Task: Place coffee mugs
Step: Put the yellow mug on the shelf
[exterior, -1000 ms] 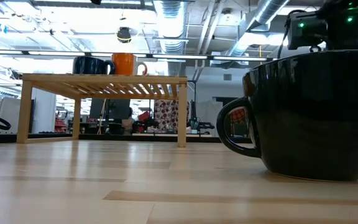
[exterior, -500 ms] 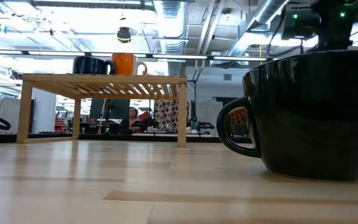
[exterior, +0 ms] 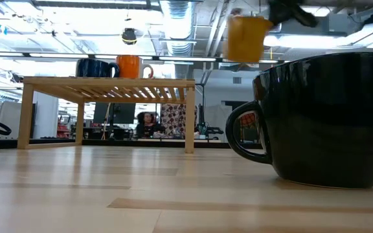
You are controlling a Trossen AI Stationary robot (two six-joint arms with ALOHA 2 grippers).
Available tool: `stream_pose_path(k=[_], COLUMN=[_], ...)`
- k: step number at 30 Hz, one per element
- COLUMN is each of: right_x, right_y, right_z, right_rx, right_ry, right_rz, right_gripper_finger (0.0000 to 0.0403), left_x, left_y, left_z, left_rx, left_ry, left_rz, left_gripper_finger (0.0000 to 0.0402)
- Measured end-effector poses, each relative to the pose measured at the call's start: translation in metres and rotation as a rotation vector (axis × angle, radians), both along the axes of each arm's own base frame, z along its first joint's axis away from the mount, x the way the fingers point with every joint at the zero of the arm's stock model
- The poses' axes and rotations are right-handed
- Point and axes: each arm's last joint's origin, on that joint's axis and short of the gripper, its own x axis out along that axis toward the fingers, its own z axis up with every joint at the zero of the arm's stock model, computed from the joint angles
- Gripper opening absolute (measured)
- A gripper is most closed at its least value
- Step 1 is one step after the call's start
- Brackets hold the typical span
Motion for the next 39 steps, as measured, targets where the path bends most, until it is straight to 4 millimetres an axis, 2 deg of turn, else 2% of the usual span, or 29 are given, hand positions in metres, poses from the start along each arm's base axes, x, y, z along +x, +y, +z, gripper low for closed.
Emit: stream_pose_path(k=[4,7,14,19,22,25,28,33,39], right_x=[0.045,0.08,0.134,0.15,0.156,0.161,0.168,0.173,0.176], right_y=[-0.012,-0.029,-0.085,-0.125,-0.14,-0.145,-0.146,-0.15,-0.155], right_z=[0.009,0.014,-0.002,-0.006,-0.011,-0.013,-0.024,-0.03,-0.028], right_rx=[-0.061,-0.094,-0.096,-0.082,-0.06,-0.036,0.003,0.004,-0.036], right_ry=[0.043,0.013,0.074,0.056,0.065,0.055,0.065,0.058,0.022], right_rz=[0.123,0.16,0.175,0.16,0.164,0.186,0.231,0.22,0.206], right_gripper_finger=[0.0038,0.0038,0.0038,0.0038,0.0038,0.0038,0.0038,0.0039,0.01], left_x=[0.004,0.006,0.007,0.007,0.007,0.007,0.007,0.007,0.007], left_y=[0.0,0.0,0.0,0.0,0.0,0.0,0.0,0.0,0.0], left_z=[-0.001,-0.002,-0.003,-0.003,-0.002,-0.003,-0.002,-0.002,-0.003], left_rx=[0.0,0.001,-0.006,-0.01,-0.024,-0.025,-0.027,-0.027,-0.027], left_ry=[0.011,0.019,0.021,0.016,0.009,0.009,0.007,0.007,0.008], left_rz=[-0.001,-0.001,-0.002,-0.001,-0.005,-0.006,-0.006,-0.006,-0.005], left_gripper_finger=[0.0181,0.0181,0.0181,0.0181,0.0181,0.0181,0.0181,0.0181,0.0181])
